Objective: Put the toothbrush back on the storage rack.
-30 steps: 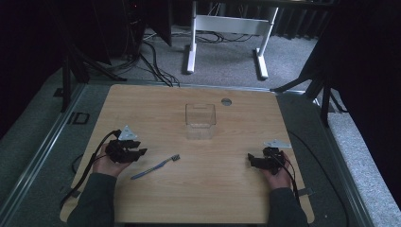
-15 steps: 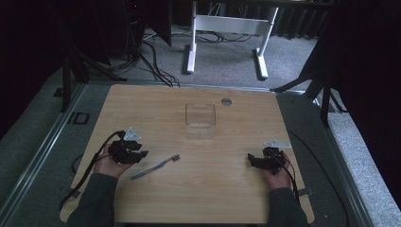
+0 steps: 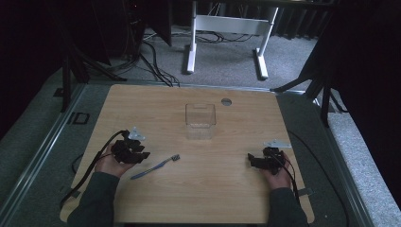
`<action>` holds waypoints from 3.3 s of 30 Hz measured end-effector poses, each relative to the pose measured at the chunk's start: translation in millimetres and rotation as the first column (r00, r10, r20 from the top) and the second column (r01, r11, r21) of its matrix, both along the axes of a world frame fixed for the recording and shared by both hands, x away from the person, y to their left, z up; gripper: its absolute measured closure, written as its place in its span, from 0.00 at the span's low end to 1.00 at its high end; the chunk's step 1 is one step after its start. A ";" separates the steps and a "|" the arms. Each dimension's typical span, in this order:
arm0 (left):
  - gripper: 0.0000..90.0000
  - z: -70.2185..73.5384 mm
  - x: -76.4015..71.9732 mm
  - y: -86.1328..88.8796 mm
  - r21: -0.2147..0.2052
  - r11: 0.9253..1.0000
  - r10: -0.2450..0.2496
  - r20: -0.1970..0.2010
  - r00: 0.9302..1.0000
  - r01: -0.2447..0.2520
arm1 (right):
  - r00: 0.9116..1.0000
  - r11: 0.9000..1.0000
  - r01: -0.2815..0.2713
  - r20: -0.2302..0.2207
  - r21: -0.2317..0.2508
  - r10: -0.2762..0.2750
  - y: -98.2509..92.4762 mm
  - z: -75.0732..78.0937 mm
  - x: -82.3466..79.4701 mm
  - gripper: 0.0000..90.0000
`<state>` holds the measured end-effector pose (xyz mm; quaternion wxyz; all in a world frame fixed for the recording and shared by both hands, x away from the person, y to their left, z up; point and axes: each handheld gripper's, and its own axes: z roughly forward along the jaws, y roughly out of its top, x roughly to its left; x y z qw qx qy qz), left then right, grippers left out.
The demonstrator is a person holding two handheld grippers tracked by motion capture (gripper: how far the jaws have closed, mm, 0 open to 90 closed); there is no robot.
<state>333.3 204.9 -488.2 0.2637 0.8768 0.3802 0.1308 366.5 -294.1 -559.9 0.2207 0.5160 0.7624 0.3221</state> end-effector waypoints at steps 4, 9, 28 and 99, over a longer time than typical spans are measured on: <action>0.70 -1.3 1.1 -1.5 0.008 1.000 0.001 -0.016 1.000 -0.001 | 1.000 1.000 0.000 0.000 0.000 0.000 0.0 0.0 0.0 0.14; 0.70 -2.1 1.0 -3.9 0.015 1.000 -0.011 -0.033 0.999 0.011 | 1.000 1.000 0.000 0.000 0.000 0.000 0.0 0.0 0.0 0.14; 0.76 -4.7 2.8 -18.7 0.052 0.997 -0.060 -0.085 0.995 0.065 | 1.000 1.000 0.000 0.000 0.000 0.000 0.0 0.0 0.0 0.14; 0.86 -28.8 10.6 -50.0 0.156 0.972 -0.130 -0.258 0.957 0.174 | 1.000 1.000 0.001 0.000 0.000 -0.001 0.0 0.0 0.0 0.14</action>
